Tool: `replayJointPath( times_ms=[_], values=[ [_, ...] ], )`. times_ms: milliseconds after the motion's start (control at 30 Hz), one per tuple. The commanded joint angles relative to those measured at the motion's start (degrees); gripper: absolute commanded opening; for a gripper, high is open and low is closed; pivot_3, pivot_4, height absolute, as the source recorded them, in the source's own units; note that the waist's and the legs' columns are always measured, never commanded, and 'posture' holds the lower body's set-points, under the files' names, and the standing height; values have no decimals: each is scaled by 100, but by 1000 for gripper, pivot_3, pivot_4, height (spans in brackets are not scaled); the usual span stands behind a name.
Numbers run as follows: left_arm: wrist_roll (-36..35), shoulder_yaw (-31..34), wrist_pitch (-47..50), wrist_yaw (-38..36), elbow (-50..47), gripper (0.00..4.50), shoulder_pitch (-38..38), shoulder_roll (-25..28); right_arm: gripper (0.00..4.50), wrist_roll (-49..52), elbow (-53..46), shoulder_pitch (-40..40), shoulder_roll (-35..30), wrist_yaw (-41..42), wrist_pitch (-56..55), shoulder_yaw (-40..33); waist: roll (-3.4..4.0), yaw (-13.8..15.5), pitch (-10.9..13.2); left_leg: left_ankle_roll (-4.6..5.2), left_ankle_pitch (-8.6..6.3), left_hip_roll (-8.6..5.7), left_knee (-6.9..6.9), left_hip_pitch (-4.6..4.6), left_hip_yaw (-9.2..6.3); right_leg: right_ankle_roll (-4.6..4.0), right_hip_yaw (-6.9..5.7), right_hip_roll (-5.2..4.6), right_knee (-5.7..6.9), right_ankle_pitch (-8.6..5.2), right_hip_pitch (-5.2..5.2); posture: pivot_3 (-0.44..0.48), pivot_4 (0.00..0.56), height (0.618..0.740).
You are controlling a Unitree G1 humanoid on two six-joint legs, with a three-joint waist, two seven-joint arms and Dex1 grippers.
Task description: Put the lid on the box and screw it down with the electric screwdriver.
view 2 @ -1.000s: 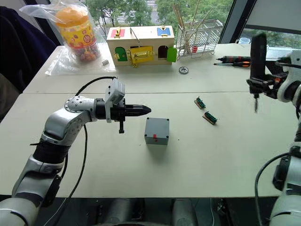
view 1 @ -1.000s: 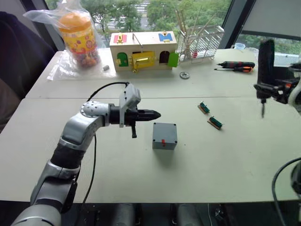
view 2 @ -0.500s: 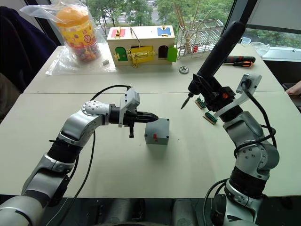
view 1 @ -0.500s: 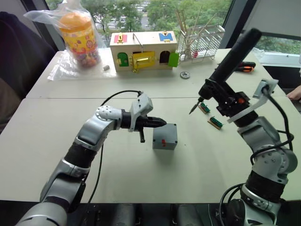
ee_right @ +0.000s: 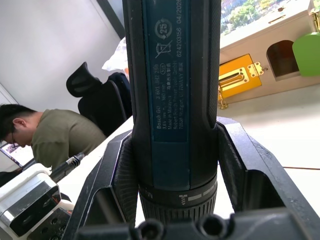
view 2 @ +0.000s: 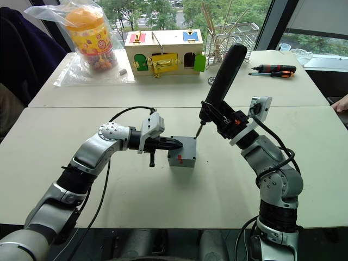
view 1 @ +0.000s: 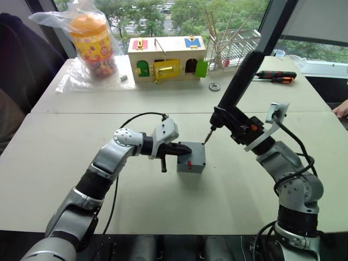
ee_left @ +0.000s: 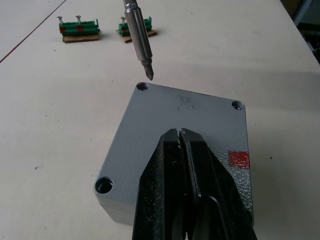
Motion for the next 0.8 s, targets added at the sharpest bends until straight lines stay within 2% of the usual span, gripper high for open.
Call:
replayJointPath(
  times_ms=[33, 800],
  values=[
    [49, -21, -11, 4, -91, 0, 87, -12, 1808, 52, -155, -62, -69, 42, -276, 30, 0, 0, 0, 0, 0, 0, 0, 0, 0, 0, 0, 0, 0, 0, 0, 0, 150, 705],
    [74, 4, 1, 190, -109, 0, 158, -111, 1808, 206, 129, -409, -115, -66, -405, 166, -1, -6, 0, 1, -1, 4, 0, 0, -1, 0, 0, 0, 0, 0, 0, 0, 150, 705]
  ],
)
